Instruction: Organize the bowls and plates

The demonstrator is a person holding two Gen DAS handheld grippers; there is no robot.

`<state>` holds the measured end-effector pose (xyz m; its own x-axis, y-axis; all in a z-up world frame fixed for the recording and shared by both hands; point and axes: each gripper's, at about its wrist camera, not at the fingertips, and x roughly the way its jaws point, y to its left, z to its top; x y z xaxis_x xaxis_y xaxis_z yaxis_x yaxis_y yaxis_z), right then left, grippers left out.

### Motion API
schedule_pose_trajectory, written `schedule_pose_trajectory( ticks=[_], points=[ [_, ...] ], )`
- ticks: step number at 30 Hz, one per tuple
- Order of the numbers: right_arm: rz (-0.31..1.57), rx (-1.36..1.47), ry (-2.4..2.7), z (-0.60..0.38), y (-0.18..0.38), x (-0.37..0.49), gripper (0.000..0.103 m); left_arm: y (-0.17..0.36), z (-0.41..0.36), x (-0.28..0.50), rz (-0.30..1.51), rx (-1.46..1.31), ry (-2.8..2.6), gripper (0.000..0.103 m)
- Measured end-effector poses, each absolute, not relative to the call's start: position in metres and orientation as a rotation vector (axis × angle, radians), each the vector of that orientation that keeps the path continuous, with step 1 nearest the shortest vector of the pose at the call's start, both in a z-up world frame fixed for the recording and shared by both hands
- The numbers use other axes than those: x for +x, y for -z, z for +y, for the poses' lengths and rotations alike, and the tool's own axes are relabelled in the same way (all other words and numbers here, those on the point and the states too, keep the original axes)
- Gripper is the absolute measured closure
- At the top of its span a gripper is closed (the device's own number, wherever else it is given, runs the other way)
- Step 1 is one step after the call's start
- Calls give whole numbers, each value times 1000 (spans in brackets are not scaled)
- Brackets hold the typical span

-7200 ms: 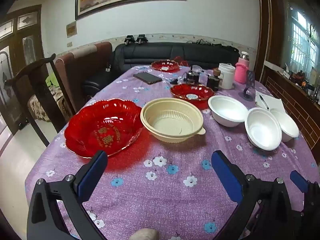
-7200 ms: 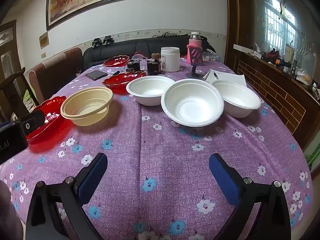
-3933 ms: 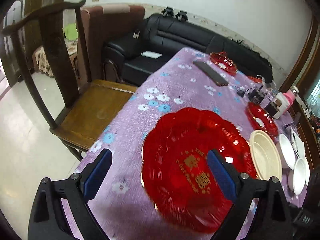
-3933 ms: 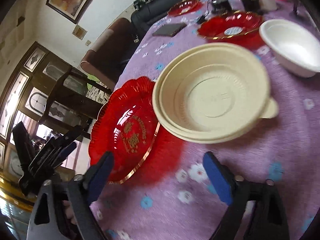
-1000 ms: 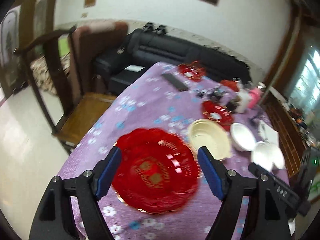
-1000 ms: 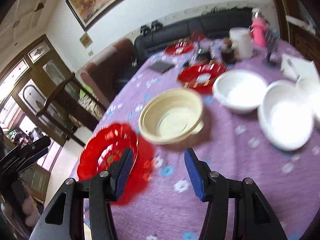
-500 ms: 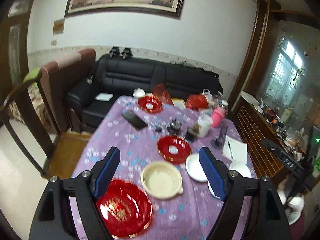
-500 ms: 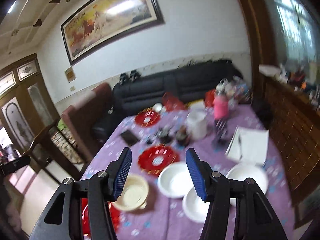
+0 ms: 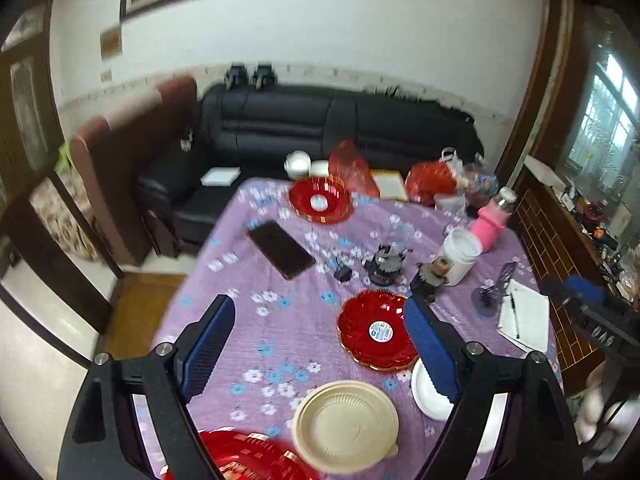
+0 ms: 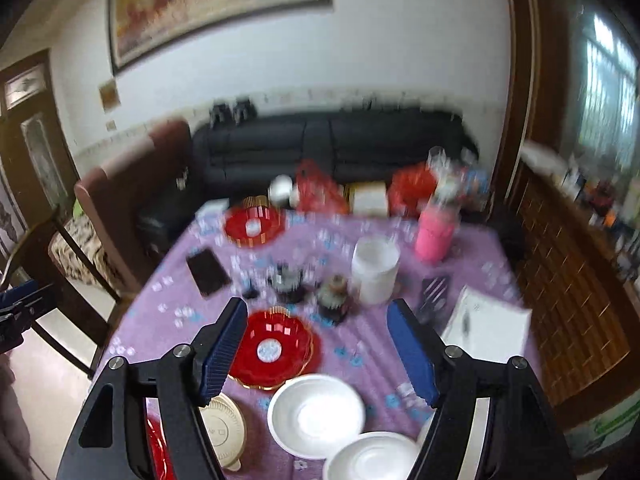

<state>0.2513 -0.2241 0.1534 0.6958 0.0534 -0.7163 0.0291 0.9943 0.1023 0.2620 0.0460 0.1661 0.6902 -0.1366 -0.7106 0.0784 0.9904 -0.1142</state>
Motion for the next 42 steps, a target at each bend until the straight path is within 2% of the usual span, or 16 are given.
schedule_pose_trajectory(
  ticks=[6, 9, 13, 17, 22, 27, 30, 31, 32, 33, 34, 35, 42],
  points=[
    [1008, 203, -4, -233, -43, 320, 29, -65, 30, 332, 1000, -135, 160, 19],
    [1077, 242, -19, -232, -8, 336, 30, -19, 24, 356, 1107, -187, 177, 24],
    [1142, 263, -35, -227, 25, 350, 32, 27, 20, 380, 1203, -275, 177, 25],
    [1202, 279, -39, -224, 53, 364, 33, 56, 13, 392, 1262, -292, 158, 25],
    [1258, 309, -48, -224, 80, 370, 40, 85, 9, 401, 1333, -331, 176, 25],
    [1266, 303, -51, -224, 85, 372, 42, 90, 2, 406, 1331, -312, 194, 27],
    [1263, 288, -56, -221, 85, 372, 49, 90, -4, 408, 1321, -268, 184, 36],
    [1261, 288, -57, -221, 85, 372, 53, 90, -7, 408, 1319, -253, 185, 47],
    [1259, 293, -62, -220, 85, 372, 64, 90, -9, 408, 1320, -239, 189, 54],
    [1259, 302, -72, -216, 86, 374, 79, 90, -12, 408, 1323, -227, 197, 72],
    [1254, 300, -69, -215, 86, 373, 82, 91, -16, 408, 1335, -217, 207, 80],
    [1236, 278, -51, -213, 84, 372, 86, 91, -18, 407, 1333, -200, 190, 80],
    [1129, 262, -57, -207, 55, 364, 91, 79, -9, 399, 1294, -238, 175, 81]
  ],
)
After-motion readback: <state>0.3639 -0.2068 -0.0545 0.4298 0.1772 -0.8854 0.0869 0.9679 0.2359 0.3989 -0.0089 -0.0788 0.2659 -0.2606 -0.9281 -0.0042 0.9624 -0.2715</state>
